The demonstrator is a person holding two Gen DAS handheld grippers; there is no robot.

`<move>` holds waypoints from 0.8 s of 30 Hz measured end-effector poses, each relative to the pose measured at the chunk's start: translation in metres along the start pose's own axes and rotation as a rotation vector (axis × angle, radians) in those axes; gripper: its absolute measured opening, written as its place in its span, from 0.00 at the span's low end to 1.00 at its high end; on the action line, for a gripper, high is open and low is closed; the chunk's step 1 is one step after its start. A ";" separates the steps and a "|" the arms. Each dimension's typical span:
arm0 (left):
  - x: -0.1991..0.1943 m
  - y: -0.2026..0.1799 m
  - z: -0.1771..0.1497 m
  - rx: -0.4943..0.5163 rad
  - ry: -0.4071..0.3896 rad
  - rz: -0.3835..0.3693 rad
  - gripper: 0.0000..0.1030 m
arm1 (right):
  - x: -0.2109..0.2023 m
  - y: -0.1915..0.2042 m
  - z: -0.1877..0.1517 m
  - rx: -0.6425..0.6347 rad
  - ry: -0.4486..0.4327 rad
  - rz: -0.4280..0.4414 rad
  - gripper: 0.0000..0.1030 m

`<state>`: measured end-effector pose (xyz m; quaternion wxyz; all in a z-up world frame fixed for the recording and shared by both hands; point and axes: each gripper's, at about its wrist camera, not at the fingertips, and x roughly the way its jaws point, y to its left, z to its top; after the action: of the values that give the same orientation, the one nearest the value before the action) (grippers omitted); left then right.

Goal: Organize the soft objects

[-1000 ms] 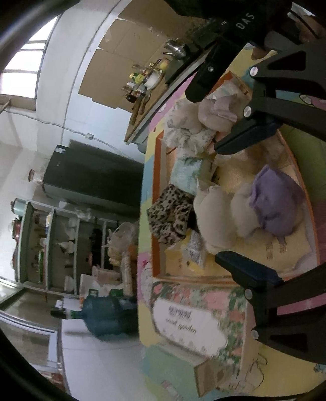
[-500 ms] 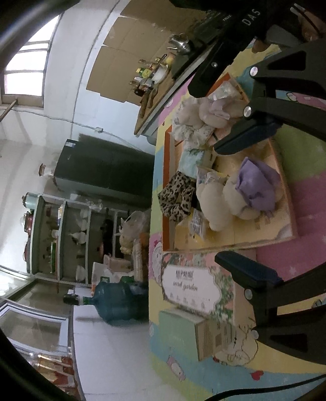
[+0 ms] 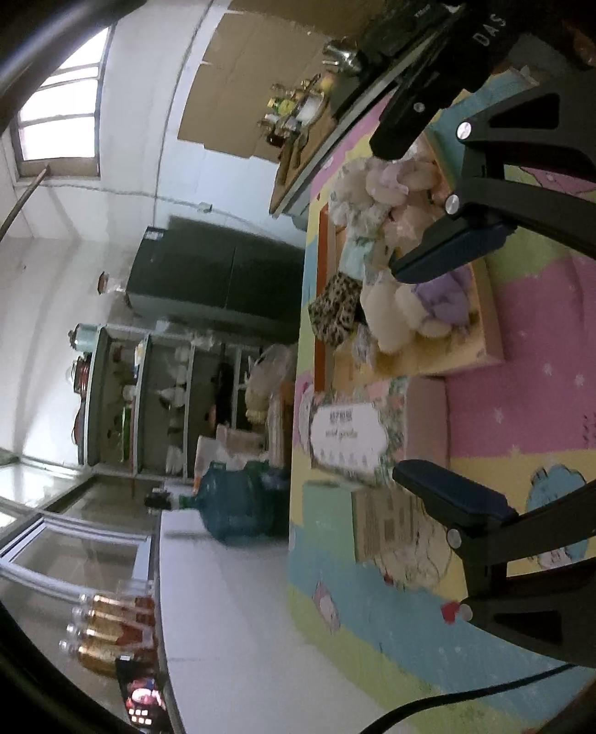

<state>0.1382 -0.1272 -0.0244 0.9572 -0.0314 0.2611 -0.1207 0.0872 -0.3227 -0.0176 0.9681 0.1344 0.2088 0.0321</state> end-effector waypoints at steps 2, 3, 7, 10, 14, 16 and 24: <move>-0.006 0.003 -0.003 0.008 -0.007 0.016 0.77 | -0.005 0.006 -0.004 -0.009 -0.006 -0.024 0.69; -0.010 0.004 -0.005 0.011 -0.009 0.024 0.77 | -0.007 0.010 -0.006 -0.013 -0.008 -0.035 0.69; -0.029 0.012 -0.011 0.018 -0.044 0.048 0.77 | -0.018 0.023 -0.015 -0.035 -0.026 -0.116 0.69; -0.044 0.016 -0.016 0.031 -0.059 0.072 0.76 | -0.031 0.033 -0.022 -0.046 -0.060 -0.173 0.70; -0.068 0.021 -0.024 0.029 -0.085 0.124 0.76 | -0.048 0.047 -0.032 -0.056 -0.096 -0.234 0.74; -0.080 0.025 -0.028 0.018 -0.094 0.114 0.76 | -0.057 0.054 -0.036 -0.048 -0.097 -0.243 0.74; -0.132 0.033 -0.047 0.007 -0.133 0.157 0.76 | -0.093 0.079 -0.054 -0.032 -0.111 -0.304 0.74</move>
<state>0.0117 -0.0626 -0.0041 0.9790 -0.0155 0.1983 -0.0439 -0.0200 -0.2447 -0.0069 0.9740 0.0872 0.1721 -0.1188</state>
